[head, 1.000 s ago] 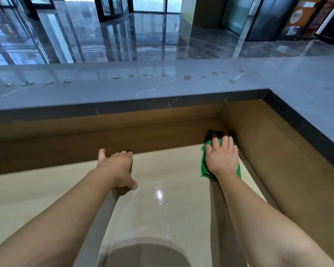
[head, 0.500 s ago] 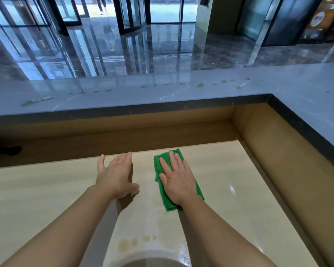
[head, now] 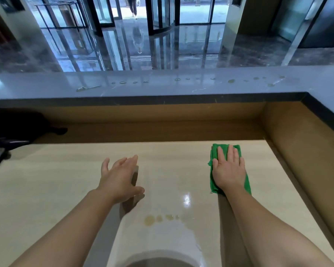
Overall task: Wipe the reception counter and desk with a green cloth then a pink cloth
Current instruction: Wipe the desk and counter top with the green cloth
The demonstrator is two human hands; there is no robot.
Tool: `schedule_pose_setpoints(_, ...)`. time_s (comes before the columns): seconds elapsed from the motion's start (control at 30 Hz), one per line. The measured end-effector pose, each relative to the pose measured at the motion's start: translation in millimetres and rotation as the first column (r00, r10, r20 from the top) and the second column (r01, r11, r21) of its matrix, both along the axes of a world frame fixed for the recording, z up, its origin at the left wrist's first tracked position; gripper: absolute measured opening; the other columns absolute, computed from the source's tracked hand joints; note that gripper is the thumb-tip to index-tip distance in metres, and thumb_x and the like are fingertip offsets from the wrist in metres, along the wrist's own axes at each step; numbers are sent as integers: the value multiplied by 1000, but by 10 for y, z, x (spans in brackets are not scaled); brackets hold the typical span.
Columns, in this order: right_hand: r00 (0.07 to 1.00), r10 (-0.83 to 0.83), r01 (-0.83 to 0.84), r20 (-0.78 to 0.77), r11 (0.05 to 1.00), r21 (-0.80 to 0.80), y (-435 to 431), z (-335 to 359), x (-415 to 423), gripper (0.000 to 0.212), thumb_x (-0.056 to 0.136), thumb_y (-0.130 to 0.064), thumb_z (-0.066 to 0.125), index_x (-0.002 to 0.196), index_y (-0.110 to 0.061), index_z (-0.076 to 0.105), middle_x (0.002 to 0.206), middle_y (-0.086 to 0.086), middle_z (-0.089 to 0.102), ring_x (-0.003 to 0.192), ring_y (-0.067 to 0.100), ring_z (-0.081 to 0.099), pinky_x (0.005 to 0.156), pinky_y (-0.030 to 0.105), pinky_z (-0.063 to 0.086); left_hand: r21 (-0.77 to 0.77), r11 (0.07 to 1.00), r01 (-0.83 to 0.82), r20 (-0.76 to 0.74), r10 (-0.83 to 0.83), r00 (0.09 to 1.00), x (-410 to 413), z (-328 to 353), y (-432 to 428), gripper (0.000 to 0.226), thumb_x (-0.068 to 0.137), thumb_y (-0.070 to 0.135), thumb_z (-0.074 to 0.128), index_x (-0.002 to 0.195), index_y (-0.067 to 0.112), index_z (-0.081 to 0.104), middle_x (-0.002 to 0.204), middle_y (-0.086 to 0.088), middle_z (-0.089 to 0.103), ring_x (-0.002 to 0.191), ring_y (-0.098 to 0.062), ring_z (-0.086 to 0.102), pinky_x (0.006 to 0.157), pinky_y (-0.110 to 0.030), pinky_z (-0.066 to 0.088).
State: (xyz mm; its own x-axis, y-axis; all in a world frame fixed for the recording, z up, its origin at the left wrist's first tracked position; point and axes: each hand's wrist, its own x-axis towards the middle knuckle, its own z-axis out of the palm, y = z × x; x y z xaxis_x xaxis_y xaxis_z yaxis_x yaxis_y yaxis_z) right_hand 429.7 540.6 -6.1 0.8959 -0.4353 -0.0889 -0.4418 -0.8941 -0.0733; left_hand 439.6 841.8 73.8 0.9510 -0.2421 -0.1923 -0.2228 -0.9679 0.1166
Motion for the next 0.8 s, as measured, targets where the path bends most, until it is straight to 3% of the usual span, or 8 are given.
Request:
schedule_pose_setpoints(0.17, 992, -122, 123, -44, 992, 11, 274, 33, 195, 59, 104, -43, 12, 157, -21, -1, 162, 15, -12, 150, 30, -9, 121, 45, 1, -20, 1000, -12, -14, 12, 1000, 156, -37, 220, 105, 73, 62, 68, 152, 26, 9, 157, 8, 25, 147, -13, 11, 116, -49, -8)
schedule_pose_setpoints(0.37, 995, -91, 94, -43, 993, 71, 861, 68, 645, 59, 103, -42, 10, 157, -21, 0, 162, 14, -12, 150, 30, -11, 121, 45, -2, 12, 1000, -11, -63, 12, 998, 554, -90, 540, 118, 63, 69, 69, 153, 24, 7, 157, 4, 24, 147, -14, 12, 117, -48, -7)
schedule_pose_setpoints(0.53, 997, 75, -74, -8, 995, 71, 1641, 120, 1092, 53, 103, -38, 16, 154, -22, 22, 161, 10, 18, 149, 30, 6, 120, 45, 4, 96, 995, 31, -149, -17, 989, 833, -141, 814, 125, 61, 73, 67, 153, 19, 3, 161, 3, 11, 148, -13, 6, 116, -46, -9)
schedule_pose_setpoints(0.67, 960, 279, -275, -7, 952, 131, 2354, 154, 1400, 52, 104, -36, 21, 155, -25, 20, 161, 8, 20, 151, 27, 1, 119, 45, 10, 149, 985, 91, -207, -59, 976, 1036, -215, 949, 134, 57, 77, 67, 153, 15, -3, 162, 1, 1, 148, -12, -2, 116, -45, -11)
schedule_pose_setpoints(0.8, 904, 427, -410, -38, 887, 214, 2806, 234, 1588, 46, 105, -36, 24, 147, -24, 38, 150, 10, 43, 143, 27, 29, 113, 41, 19, 188, 972, 139, -243, -91, 966, 1121, -299, 1033, 136, 57, 77, 67, 153, 15, -5, 162, 1, 0, 148, -11, -1, 118, -45, -10)
